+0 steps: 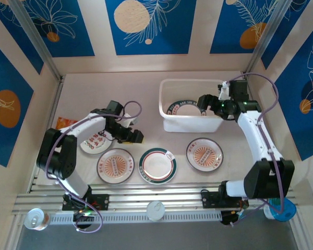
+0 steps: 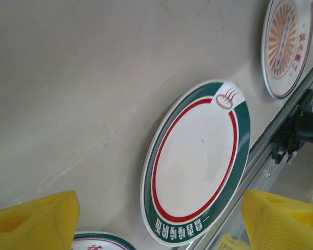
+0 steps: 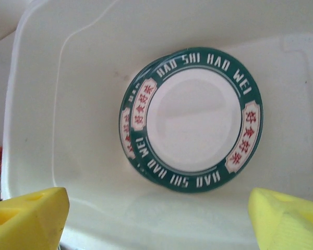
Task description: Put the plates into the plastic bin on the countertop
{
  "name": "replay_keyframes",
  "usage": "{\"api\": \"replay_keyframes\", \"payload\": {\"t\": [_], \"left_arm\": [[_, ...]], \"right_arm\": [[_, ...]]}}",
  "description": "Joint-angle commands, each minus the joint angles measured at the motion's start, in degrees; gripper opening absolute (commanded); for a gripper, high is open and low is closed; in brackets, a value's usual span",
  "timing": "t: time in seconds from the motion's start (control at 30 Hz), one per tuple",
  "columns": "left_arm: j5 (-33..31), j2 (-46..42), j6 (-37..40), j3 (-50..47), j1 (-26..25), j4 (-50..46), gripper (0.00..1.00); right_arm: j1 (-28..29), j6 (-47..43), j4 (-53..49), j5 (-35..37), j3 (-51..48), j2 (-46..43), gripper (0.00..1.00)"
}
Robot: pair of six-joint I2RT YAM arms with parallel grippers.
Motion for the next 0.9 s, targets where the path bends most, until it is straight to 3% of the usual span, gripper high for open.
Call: {"api": "replay_keyframes", "payload": {"t": [0.0, 0.27, 0.87], "left_arm": [[-0.49, 2.49, 3.32, 0.75, -2.57, -1.76, 0.79], [-0.07, 7.68, 5.21, 2.86, -6.93, -2.72, 0.78], [-4.09, 13.35, 4.10, 7.19, -10.55, -7.12, 0.74]], "right_arm": [[0.12, 0.10, -2.80, 2.29, -1.71, -2.87, 0.89], [0.73, 0.72, -2.09, 1.31, -6.12, -6.63, 0.89], [1.30, 0.07, -3.87, -2.58, -7.19, -10.15, 0.89]]}}
